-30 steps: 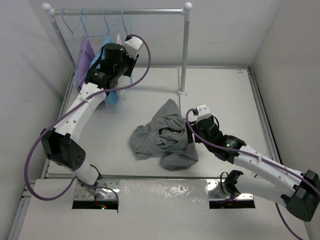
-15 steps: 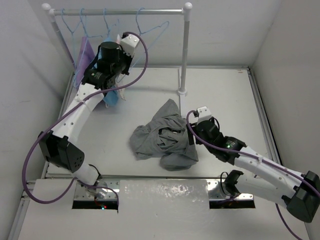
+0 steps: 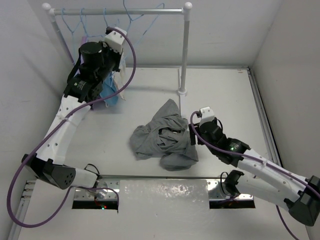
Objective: Place the t-shirt on the hanger
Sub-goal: Pick up the hanger from the clothesline.
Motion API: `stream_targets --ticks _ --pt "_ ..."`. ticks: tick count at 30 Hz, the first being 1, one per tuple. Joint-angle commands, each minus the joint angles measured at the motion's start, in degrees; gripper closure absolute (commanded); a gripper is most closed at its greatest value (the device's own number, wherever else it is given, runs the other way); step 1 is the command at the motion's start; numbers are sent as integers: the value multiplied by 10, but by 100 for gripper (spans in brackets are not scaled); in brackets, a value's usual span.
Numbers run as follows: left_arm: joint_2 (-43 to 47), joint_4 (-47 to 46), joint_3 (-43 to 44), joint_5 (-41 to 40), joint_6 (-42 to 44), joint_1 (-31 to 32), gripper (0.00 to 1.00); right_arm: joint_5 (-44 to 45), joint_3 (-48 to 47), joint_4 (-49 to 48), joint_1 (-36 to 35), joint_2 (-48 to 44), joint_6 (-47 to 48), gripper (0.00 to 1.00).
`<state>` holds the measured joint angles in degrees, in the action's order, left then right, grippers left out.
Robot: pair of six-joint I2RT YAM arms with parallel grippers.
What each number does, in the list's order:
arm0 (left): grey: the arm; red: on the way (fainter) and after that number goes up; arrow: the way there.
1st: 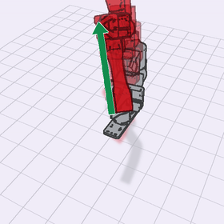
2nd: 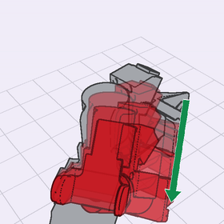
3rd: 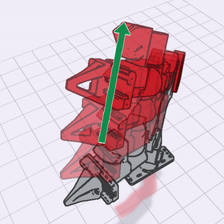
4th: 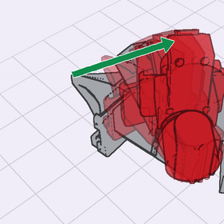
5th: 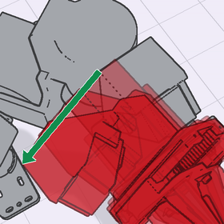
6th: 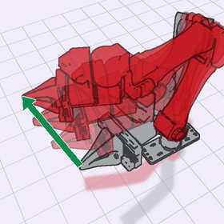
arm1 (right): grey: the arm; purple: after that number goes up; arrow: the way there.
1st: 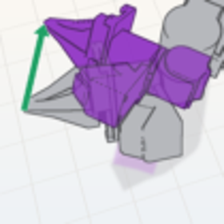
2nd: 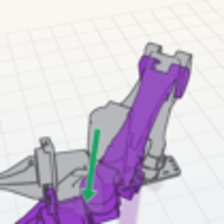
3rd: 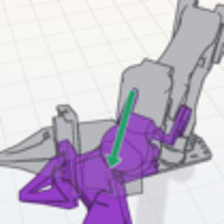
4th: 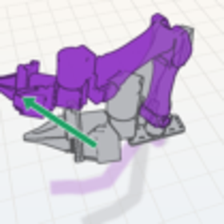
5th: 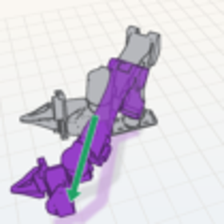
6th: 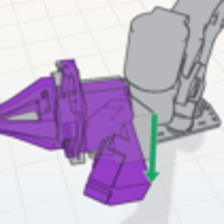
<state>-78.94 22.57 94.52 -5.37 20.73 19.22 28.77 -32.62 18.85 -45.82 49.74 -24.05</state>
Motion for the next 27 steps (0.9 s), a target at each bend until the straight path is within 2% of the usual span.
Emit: stream_targets --ticks 1,7,11,12,14,16,17,20,24,27 --pt "18 -18 -21 -4 10 -2 100 15 1 0 3 -17 3 29" --pt "64 33 -77 17 56 -2 100 -45 -5 8 3 -41 62 28" --pt "118 101 -104 53 107 -2 100 -79 -26 16 3 -61 98 27" --pt "127 117 -113 74 134 -2 100 -73 -33 27 3 -64 108 24" --pt "154 179 -117 149 172 -2 100 -63 -58 37 3 -71 122 8" --pt "161 230 -111 225 218 -2 100 -72 -76 49 3 -75 150 1" --pt "160 279 -108 250 232 -2 100 -96 -95 51 3 -79 162 1" --pt "162 321 -116 315 271 -2 100 -164 -132 41 3 -83 204 1" --pt "154 324 -144 365 285 -2 100 -241 -176 11 2 -63 232 5" --pt "147 328 -175 434 310 -1 100 -285 -198 -34 3 -37 225 9"
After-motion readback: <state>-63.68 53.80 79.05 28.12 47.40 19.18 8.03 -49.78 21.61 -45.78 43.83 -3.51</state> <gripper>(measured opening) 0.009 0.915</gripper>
